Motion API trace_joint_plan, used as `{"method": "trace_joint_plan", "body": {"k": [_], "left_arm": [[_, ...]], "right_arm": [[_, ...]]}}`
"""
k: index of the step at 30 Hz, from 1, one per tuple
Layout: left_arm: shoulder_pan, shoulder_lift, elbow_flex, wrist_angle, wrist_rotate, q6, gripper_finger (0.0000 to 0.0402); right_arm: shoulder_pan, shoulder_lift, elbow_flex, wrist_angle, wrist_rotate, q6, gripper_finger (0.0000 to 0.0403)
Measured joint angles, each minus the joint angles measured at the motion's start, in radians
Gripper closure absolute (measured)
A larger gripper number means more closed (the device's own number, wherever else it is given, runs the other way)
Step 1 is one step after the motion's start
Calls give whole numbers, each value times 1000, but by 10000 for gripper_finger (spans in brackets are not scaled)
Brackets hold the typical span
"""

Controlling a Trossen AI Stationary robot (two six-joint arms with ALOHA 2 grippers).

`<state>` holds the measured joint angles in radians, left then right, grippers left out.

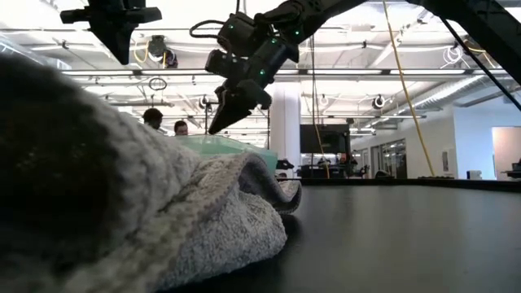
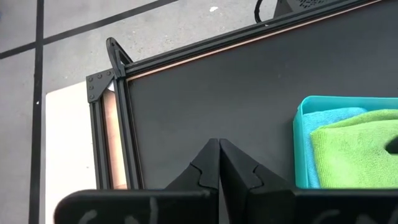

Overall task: Fold microfiber towels
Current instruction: Move the bin to the top center of the table

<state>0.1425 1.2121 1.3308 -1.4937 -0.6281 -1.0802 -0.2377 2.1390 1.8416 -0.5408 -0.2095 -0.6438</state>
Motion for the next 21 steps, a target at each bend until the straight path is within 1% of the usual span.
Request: {"method": "trace_joint_plan", "body": {"k": [5,9,12,14,17,19,21], "left_arm": [[0,0,0,4,0,2,397],[0,0,0,6,0,11,394],[0,0,0,11,0,20,399],[0,0,0,14,0,24,396],[1,0,0,15,0,28,394],[1,0,0,29,0,34,398],[1,0,0,47,0,52,399]], "right_arm": [[47,-54,0,-129,3,-7,403],[76,-126,-2,-262,1,46,403],[88,-191,-54,-337,3,100,403],[95,-245,-132,-346,3,150,403],[106,-333,-294,-323,3,245,403],[117,-391,-421,-250,3,311,403],[128,-442,-554,-96,-4,376,403]]}}
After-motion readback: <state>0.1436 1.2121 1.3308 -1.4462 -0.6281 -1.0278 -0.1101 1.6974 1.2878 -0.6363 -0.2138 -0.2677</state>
